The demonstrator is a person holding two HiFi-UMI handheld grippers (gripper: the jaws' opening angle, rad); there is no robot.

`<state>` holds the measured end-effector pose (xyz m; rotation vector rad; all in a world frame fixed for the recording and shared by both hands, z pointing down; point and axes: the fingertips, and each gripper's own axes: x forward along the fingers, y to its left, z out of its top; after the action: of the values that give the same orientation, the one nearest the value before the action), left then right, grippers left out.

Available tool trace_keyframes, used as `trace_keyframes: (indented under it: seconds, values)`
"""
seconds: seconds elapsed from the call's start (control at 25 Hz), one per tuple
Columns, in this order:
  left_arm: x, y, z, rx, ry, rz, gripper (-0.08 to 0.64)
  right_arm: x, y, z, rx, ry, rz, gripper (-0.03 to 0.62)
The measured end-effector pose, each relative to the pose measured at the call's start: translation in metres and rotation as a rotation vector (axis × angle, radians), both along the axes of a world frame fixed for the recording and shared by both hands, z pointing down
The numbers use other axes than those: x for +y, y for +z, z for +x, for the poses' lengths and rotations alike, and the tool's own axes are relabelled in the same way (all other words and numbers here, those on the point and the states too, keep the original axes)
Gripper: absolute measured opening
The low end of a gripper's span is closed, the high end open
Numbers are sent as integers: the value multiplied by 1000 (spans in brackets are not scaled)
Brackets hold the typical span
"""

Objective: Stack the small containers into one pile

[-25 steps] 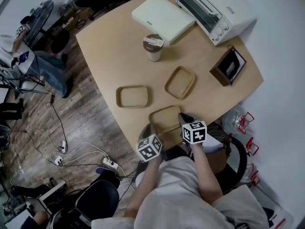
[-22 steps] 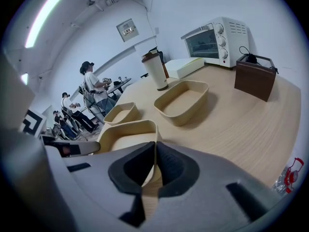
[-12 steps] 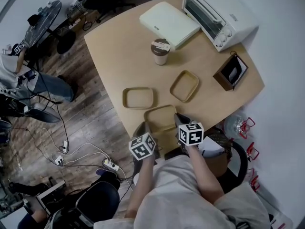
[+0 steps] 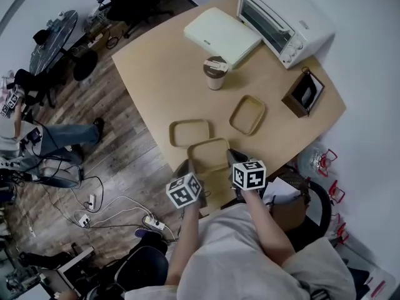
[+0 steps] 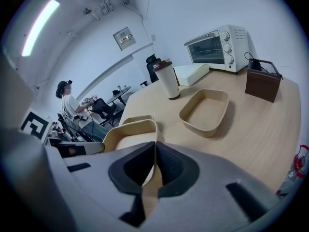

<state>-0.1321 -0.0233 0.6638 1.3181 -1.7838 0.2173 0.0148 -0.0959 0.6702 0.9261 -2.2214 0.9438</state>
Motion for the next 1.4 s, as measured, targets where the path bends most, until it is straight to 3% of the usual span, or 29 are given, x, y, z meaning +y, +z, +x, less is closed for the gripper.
trace_keyframes:
  seconds: [0.72, 1.4]
  values:
    - [-24, -11, -59, 30, 147, 52, 14, -3, -21, -59, -3, 94, 21, 21]
    - [-55, -6, -85, 22, 186, 22, 14, -26, -18, -85, 7, 86, 12, 25]
